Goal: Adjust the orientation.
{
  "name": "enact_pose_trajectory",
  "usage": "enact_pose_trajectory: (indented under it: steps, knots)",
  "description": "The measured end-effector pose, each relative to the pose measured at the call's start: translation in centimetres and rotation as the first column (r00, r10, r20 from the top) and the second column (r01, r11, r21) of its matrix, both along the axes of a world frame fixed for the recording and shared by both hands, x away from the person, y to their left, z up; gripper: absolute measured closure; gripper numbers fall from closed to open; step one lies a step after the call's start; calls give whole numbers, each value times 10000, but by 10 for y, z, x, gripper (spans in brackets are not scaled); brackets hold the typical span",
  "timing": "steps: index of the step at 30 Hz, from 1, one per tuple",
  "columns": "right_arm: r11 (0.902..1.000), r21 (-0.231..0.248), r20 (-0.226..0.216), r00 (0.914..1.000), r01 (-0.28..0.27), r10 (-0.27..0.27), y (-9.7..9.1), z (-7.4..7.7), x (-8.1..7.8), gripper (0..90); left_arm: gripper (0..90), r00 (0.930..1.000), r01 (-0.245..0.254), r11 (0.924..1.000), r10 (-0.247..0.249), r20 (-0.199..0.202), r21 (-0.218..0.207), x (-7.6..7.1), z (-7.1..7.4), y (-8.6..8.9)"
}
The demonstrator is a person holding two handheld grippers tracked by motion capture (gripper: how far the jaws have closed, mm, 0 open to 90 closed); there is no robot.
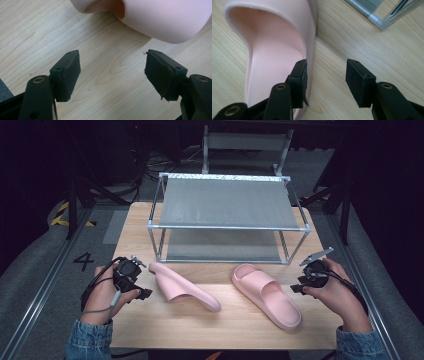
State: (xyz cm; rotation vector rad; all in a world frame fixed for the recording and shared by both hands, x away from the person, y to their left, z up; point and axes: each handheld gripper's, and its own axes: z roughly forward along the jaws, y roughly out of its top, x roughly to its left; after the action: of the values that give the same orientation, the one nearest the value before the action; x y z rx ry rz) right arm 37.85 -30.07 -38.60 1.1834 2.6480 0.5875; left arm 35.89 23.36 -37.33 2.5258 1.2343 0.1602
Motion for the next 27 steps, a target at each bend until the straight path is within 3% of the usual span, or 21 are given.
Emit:
enact_pose_trajectory:
  steps: [8, 15, 20, 25, 27]
  knots:
    - [10000, 41, 42, 10000, 0, 0, 0, 1, -1, 529, 393, 9984, 409, 9991, -404, 385, -110, -2, 8, -2]
    - [10000, 70, 130, 9999, 27, -28, -3, 3, -2, 528, 510, 9987, 439, 9965, -420, 275, -717, -3, 13, -4]
    - [9999, 109, 162, 9998, 71, -72, -3, 4, -3, 524, 596, 9972, 717, 9901, -684, 307, -1209, -4, 16, -11]
    - [9999, 145, 153, 9999, 75, -77, -3, 3, -4, 515, 644, 9919, 1146, 9788, -1032, 746, -1697, -5, 21, -20]
    - [9999, 98, 193, 9998, 64, -66, -4, 3, -4, 512, 666, 9912, 1212, 9774, -1096, 747, -1734, -5, 21, -22]
